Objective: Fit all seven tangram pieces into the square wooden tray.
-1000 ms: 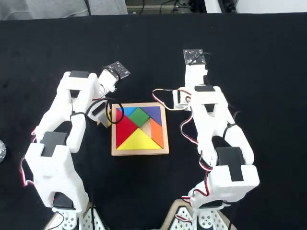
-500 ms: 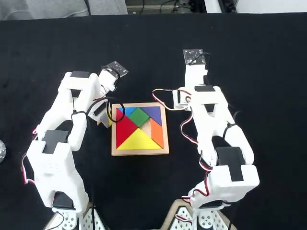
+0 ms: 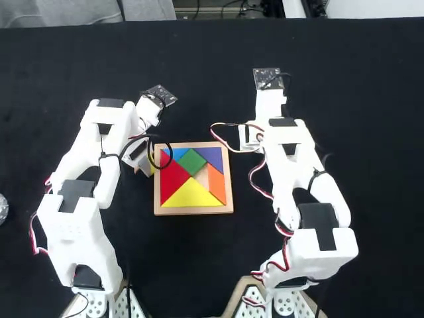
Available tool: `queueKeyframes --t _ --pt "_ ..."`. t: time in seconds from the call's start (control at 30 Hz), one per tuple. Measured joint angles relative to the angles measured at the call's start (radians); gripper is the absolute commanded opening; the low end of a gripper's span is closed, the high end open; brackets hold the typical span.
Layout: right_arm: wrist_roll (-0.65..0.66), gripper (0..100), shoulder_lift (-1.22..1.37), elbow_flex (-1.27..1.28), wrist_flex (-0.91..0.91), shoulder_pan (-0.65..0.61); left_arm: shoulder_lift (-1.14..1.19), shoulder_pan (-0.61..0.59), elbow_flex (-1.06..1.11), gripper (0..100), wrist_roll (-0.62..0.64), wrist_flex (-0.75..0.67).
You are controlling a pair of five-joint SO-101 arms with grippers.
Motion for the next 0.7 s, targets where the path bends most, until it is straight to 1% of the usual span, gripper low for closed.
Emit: queueKeyframes --t 0.1,0.27,0.33,0.47,0.7 --pt "0.0 1.1 0.0 0.0 0.0 0.0 0.0 0.011 0.0 27 0.0 0.0" --pt "0.0 1.1 0.0 0.0 0.0 0.0 0.0 0.017 0.0 27 0.046 0.0" --pt "0.0 1.1 0.0 0.0 0.0 0.0 0.0 0.018 0.0 25 0.051 0.0" --pt "0.0 1.1 0.0 0.0 0.0 0.0 0.0 0.021 0.0 15 0.054 0.003" --pt "0.0 1.1 0.0 0.0 0.0 0.0 0.0 0.051 0.002 14 0.057 0.006"
